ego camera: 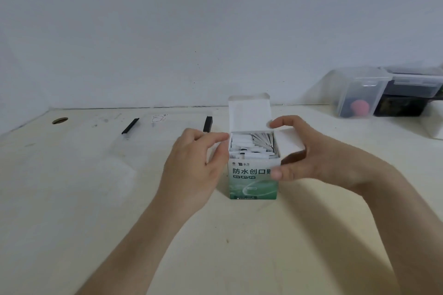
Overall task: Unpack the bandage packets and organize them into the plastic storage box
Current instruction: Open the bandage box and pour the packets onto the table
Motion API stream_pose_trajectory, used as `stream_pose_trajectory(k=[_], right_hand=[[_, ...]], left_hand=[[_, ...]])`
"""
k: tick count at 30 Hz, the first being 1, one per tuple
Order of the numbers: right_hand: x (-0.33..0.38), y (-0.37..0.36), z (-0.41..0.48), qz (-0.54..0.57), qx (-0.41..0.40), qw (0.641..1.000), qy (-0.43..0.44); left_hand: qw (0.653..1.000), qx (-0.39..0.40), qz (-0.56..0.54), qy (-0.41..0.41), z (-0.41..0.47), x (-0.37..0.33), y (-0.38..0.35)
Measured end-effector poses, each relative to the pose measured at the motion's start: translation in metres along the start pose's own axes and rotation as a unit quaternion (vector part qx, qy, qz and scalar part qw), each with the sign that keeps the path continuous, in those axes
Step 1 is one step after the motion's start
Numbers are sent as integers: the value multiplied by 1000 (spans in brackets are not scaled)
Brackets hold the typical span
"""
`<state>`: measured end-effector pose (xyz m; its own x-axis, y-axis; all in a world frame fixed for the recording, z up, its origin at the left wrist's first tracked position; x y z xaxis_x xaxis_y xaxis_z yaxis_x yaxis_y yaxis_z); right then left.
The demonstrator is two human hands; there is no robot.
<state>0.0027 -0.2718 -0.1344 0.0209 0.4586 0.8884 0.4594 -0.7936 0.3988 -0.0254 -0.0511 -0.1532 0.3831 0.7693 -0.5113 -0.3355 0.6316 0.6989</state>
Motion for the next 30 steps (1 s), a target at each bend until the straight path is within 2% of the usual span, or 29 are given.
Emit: stream_pose_trajectory(k=[2, 3, 5, 7, 8, 9, 10, 11, 12, 13, 14, 16, 19, 21, 23, 27, 30], right_hand=[[-3, -1, 3, -44, -21, 999, 0], [-3, -2, 5, -52, -44, 998, 8], [-3, -2, 7, -64, -57, 996, 27], [-4, -7, 10, -81, -12, 996, 23], [-5, -12, 12, -93, 13, 996, 13], [-7, -16, 15, -103, 20, 994, 11], [-10, -18, 18, -111, 11, 994, 19], [-11, -18, 20, -114, -4, 993, 30], [-11, -17, 21, -109, -22, 993, 41], [-9, -16, 21, -100, -41, 993, 49], [-7, -14, 20, -97, -64, 991, 60], [-4, -13, 18, -115, -115, 983, 87], [2, -14, 15, -158, -155, 969, 112], [5, -14, 12, -184, -172, 961, 116], [8, -15, 10, -235, -190, 945, 127], [10, -18, 10, -293, -193, 925, 146], [9, -18, 12, -283, -182, 929, 155]], left_hand=[[999, -5, 42, -18, 0, -4, 0], [1000, -6, -2, -11, 0, -5, -1], [987, 9, -157, 43, 2, -5, -1], [955, 30, -279, 101, 3, -4, 1], [948, 35, -296, 112, 3, -3, 1], [949, 34, -293, 107, 1, -3, -1], [967, 22, -244, 71, -1, -3, -3], [988, -6, -154, 6, -2, -3, -4], [994, -51, -58, -72, -2, -4, -3], [985, -100, 9, -144, -3, -5, -2], [973, -129, 32, -186, -3, -8, 0], [967, -119, 26, -226, -3, -10, 1], [977, -57, 12, -205, -4, -10, -2], [987, -26, -105, -118, -4, -6, -2], [978, -7, -204, -54, -3, -5, 1], [976, 0, -208, -58, -2, -8, 4], [983, -10, -132, -124, -3, -7, 5]])
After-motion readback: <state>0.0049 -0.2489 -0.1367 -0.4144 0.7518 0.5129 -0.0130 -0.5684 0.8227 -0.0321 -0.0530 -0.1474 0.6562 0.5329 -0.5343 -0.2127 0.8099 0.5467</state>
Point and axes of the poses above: each hand's wrist, its own z-axis towards the middle knuckle, its own y-axis out of the back of the hand, x = y × z, the point moved 1 cm from there along z, towards the middle knuckle, and after that the axes turned 10 degrees about -y, right-handed, at the moved point
